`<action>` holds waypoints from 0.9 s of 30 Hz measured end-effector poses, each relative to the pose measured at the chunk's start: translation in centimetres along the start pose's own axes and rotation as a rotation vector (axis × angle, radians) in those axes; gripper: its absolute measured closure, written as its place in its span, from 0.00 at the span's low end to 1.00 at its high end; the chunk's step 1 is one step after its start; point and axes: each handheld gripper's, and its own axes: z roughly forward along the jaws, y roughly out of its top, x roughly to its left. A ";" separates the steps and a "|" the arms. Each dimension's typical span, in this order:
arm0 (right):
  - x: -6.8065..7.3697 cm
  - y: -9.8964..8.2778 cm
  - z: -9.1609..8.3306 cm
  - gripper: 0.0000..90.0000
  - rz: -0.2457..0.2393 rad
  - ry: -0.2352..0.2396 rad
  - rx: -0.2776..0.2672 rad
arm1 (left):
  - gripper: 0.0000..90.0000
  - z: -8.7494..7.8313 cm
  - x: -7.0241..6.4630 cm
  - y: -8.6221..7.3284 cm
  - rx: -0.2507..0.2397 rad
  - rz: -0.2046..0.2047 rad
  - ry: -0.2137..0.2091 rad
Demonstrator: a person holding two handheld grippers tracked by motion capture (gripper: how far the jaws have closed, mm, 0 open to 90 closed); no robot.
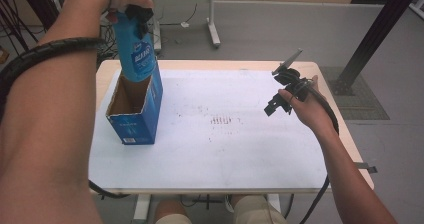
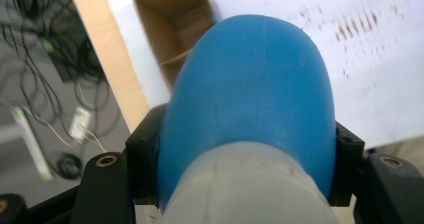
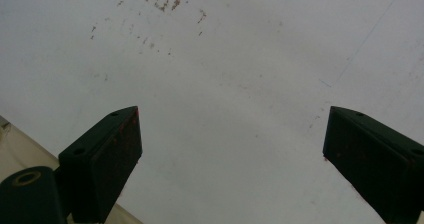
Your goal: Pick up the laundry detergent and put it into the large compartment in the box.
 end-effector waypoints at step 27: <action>-0.8 -0.3 -0.7 0.10 0.004 -0.001 -0.010 | 0.41 1.1 5.4 -2.3 -0.031 -0.425 -0.008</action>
